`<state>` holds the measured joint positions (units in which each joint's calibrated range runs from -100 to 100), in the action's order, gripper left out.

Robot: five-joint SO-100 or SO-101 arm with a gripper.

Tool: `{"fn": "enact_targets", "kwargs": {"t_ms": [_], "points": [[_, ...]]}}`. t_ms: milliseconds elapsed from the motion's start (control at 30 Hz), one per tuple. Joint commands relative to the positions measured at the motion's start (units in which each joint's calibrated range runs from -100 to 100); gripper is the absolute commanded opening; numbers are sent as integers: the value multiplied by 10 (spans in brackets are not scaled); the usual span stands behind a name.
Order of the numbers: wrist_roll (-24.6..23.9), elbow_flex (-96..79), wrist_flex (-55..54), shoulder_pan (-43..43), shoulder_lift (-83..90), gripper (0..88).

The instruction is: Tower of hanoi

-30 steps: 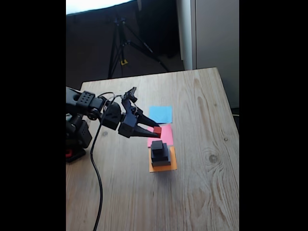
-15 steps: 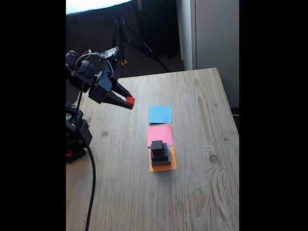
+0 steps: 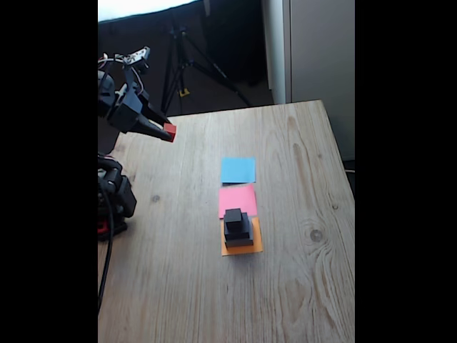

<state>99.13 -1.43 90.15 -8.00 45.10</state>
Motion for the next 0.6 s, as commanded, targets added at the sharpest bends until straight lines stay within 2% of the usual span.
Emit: {"fn": "enact_targets", "kwargs": {"t_ms": [0, 267, 400, 567], "points": [[9, -158, -102, 14, 61, 3], [9, -452, -346, 12, 120, 3], [9, -542, -447, 4, 114, 3], [9, -650, -643, -6, 78, 3]]}}
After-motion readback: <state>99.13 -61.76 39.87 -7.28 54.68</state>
